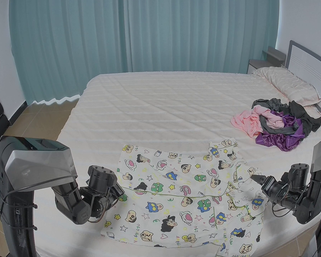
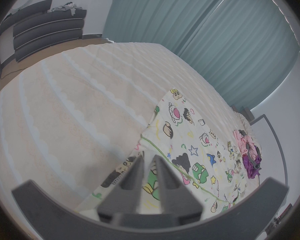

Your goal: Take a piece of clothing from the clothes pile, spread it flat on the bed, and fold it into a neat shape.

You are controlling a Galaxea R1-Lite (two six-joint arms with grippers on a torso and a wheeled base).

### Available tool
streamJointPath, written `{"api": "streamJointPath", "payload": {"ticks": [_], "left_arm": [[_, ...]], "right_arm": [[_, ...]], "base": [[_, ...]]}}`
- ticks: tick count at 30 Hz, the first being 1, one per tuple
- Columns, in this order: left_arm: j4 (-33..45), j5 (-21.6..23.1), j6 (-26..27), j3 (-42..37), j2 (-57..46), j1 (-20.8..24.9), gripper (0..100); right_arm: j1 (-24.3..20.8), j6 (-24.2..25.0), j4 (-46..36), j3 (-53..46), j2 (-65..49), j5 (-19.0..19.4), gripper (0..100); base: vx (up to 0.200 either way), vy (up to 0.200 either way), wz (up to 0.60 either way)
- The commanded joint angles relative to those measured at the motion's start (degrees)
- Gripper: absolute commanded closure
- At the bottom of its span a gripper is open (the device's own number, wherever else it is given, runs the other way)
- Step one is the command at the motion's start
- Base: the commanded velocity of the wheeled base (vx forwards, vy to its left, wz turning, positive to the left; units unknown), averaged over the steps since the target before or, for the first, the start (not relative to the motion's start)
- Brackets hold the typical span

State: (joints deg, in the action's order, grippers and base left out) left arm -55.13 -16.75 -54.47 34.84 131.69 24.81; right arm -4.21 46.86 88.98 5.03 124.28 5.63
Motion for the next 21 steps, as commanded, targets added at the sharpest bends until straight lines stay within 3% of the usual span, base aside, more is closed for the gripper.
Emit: {"api": "streamJointPath", "payload": {"ticks": [1,10,11,15,17,21], "left_arm": [[-0.1,0.0,0.0,0.1,0.2,-1.1,0],[-0.2,2.0,-0.2,-3.0,-2.8,-3.7,0],[-0.6,6.7,-0.4,-5.1,-5.9,-4.5,0],[-2.2,17.9,-0.4,-11.1,-12.5,-6.0,0],[-2.7,20.4,-0.1,-13.3,-13.6,-6.0,0],[-3.4,20.9,0.0,-13.9,-13.2,-5.9,0]], "right_arm": [[-0.1,-0.3,0.8,-0.4,0.2,0.0,0],[-0.4,-2.7,0.8,-1.6,0.2,-0.1,0],[-0.4,-2.7,0.8,-1.8,0.1,-0.1,0],[-0.4,-3.4,0.8,-2.0,0.1,-0.1,0],[-0.4,-4.1,0.8,-2.3,0.1,-0.1,0],[-0.4,-5.3,0.8,-2.9,0.1,-0.1,0]], "base": [[0.0,0.0,0.0],[0.0,0.0,0.0],[0.0,0.0,0.0],[0.0,0.0,0.0],[0.0,0.0,0.0],[0.0,0.0,0.0]]}}
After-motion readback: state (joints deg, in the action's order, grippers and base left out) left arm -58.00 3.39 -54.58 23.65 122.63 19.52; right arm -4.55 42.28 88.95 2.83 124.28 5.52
